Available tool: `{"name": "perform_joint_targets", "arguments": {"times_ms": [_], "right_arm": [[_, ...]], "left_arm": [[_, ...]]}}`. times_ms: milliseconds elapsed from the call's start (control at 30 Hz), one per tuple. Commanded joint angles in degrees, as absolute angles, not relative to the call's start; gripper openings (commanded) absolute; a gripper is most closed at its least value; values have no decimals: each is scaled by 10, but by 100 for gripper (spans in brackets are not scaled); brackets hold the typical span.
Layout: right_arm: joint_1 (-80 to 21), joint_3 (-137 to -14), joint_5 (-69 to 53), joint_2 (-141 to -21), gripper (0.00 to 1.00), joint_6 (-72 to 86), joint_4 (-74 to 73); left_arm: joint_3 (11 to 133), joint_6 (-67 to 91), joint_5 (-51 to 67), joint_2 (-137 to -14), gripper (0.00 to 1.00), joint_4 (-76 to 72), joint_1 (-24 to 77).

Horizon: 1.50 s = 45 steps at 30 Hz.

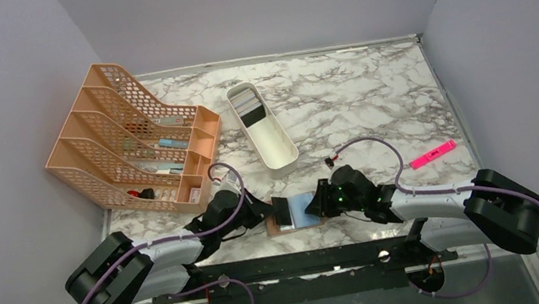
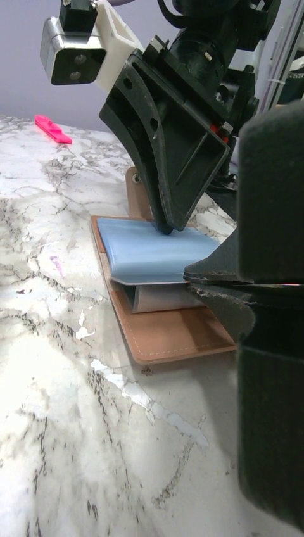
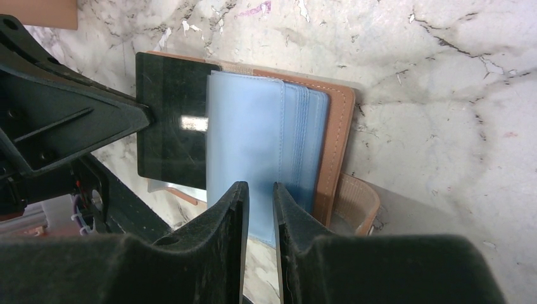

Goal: Put the credit cards into the card holder
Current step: Insert the credit card into the card holder.

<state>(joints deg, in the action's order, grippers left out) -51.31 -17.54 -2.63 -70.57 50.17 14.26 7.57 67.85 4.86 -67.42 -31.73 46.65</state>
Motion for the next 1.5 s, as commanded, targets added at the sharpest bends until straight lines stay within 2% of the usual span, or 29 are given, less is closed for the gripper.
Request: {"name": "perform_joint_targets", "arguments": {"times_ms": [0, 333, 833, 1067, 1233, 1467], "right_arm": [[-516, -156, -24, -721, 26, 500, 107], [-516, -154, -23, -727, 26, 503, 113], [-516, -145, -18, -731, 26, 510, 117], [-516, -147, -18, -713, 26, 515, 102], [-516, -153, -18, -687, 31, 516, 78], [-516, -154, -18, -661, 29, 513, 61]], "left_arm": [[59, 673, 24, -673, 0, -334, 474], [52, 697, 31, -676, 0, -376, 489], [12, 730, -18, -595, 0, -381, 503], [16, 726, -23, -621, 0, -388, 506], [23, 721, -27, -643, 0, -403, 510], [28, 721, -30, -667, 0, -430, 516]]}}
